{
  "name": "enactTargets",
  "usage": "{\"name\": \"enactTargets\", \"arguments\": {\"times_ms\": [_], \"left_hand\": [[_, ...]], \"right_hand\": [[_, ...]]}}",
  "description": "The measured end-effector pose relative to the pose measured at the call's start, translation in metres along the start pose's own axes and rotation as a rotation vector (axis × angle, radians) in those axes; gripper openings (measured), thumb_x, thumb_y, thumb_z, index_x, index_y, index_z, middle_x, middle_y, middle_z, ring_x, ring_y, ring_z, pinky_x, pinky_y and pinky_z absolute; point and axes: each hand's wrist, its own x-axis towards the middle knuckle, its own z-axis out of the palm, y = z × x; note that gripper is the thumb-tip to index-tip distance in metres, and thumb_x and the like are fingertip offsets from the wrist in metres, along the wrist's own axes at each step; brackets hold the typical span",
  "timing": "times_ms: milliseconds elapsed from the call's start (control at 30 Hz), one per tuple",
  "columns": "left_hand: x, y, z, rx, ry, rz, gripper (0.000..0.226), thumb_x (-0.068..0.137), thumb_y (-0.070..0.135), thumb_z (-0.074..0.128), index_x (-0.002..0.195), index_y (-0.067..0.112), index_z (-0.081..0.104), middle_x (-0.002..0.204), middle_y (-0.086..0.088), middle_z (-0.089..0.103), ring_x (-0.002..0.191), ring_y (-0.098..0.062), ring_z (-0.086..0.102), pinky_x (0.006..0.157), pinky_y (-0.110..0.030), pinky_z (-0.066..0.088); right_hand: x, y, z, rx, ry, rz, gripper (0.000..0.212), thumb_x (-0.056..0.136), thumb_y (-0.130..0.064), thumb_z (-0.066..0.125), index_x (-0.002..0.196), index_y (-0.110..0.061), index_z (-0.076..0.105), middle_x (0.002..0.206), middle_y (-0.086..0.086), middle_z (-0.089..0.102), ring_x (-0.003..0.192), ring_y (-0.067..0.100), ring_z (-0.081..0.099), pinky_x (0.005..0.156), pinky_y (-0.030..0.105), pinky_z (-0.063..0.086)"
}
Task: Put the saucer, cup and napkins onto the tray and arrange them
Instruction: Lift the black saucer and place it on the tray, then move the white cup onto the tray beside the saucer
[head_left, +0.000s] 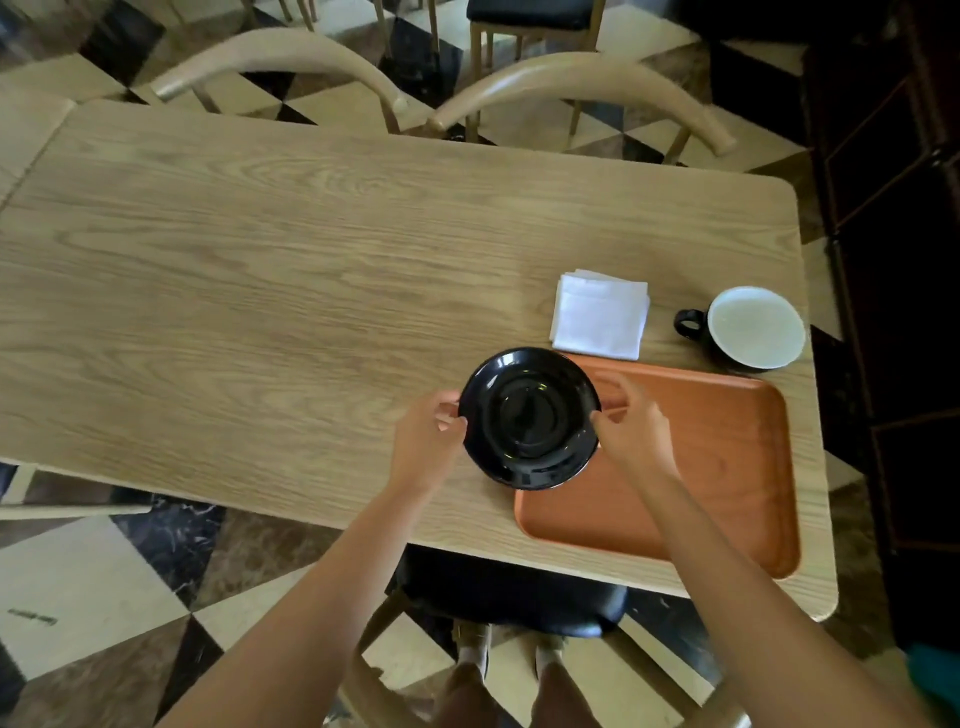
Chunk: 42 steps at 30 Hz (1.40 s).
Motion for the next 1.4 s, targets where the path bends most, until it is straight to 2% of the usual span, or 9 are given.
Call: {"name": "enactTargets", "arguments": {"times_ms": [100,200,333,533,667,833,967,1133,1400], "left_hand": [[0.004,0.017,0.021,0.045,-0.026,0.048,0.026,0.081,0.005,0.058,0.103,0.016,0.067,0.082,0.007,0.066,0.068,0.001,0.059,0.058,-0.007,0.042],[0.007,0.03,0.041,0.072,-0.021,0.048,0.029,0.08,0.001,0.058,0.104,0.015,0.068,0.074,0.007,0.062,0.061,0.005,0.055,0.055,0.004,0.036],[0.013,0.039,0.058,0.133,-0.06,0.056,0.035,0.079,-0.002,0.056,0.105,0.016,0.069,0.074,0.003,0.067,0.058,0.006,0.055,0.054,0.002,0.036],[0.015,0.036,0.069,0.3,-0.059,0.077,0.034,0.081,0.006,0.054,0.107,0.022,0.068,0.088,0.0,0.072,0.077,-0.016,0.062,0.064,-0.023,0.042],[0.018,0.036,0.069,0.296,-0.059,0.078,0.033,0.079,0.003,0.055,0.103,0.021,0.07,0.075,0.006,0.065,0.066,-0.009,0.056,0.055,-0.012,0.036],[0.021,0.033,0.066,0.19,-0.093,0.025,0.031,0.08,0.001,0.059,0.104,0.018,0.07,0.084,0.0,0.07,0.072,-0.011,0.06,0.064,-0.015,0.041],[0.022,0.032,0.064,0.205,-0.11,0.046,0.03,0.08,0.001,0.06,0.104,0.017,0.07,0.081,0.006,0.065,0.074,-0.007,0.058,0.06,0.0,0.04],[0.028,0.042,0.055,0.344,-0.25,0.011,0.028,0.083,0.01,0.06,0.11,0.013,0.064,0.099,-0.005,0.068,0.093,-0.019,0.062,0.083,-0.027,0.045],[0.04,0.093,0.054,0.532,-0.228,0.35,0.025,0.085,0.018,0.058,0.109,0.01,0.063,0.101,-0.008,0.065,0.086,-0.025,0.061,0.077,-0.04,0.051]], "right_hand": [[0.002,0.014,-0.02,0.044,0.048,0.028,0.037,0.076,-0.005,0.061,0.105,-0.029,0.064,0.073,-0.02,0.06,0.066,-0.006,0.053,0.052,-0.004,0.035],[0.005,0.027,-0.033,0.063,0.032,0.084,0.04,0.074,-0.002,0.057,0.099,-0.033,0.064,0.071,-0.017,0.061,0.065,-0.007,0.054,0.052,-0.005,0.035],[0.01,0.043,-0.042,0.084,0.005,0.132,0.041,0.074,-0.002,0.057,0.095,-0.037,0.062,0.073,-0.019,0.063,0.069,0.003,0.058,0.052,0.004,0.035],[0.012,0.059,-0.04,0.133,-0.025,0.138,0.036,0.075,-0.004,0.06,0.099,-0.03,0.067,0.085,-0.001,0.07,0.08,0.016,0.063,0.072,0.024,0.047],[0.015,0.061,-0.042,0.129,-0.039,0.127,0.036,0.077,-0.002,0.059,0.097,-0.031,0.065,0.08,-0.004,0.065,0.076,0.013,0.059,0.055,0.003,0.041],[0.018,0.061,-0.043,0.133,-0.061,0.136,0.036,0.078,-0.003,0.058,0.097,-0.033,0.065,0.076,-0.011,0.062,0.078,0.012,0.058,0.059,0.014,0.042],[0.017,0.061,-0.044,0.144,-0.071,0.135,0.036,0.08,-0.002,0.057,0.103,-0.029,0.065,0.076,-0.012,0.061,0.074,0.002,0.057,0.048,0.001,0.041],[0.023,0.056,-0.056,0.136,-0.176,0.169,0.03,0.083,-0.007,0.056,0.102,-0.028,0.064,0.091,0.001,0.065,0.076,0.014,0.065,0.077,0.038,0.058],[0.032,0.039,-0.114,-0.18,-0.274,0.068,0.029,0.085,-0.019,0.058,0.114,-0.02,0.061,0.108,0.002,0.067,0.1,0.018,0.06,0.081,0.028,0.044]]}}
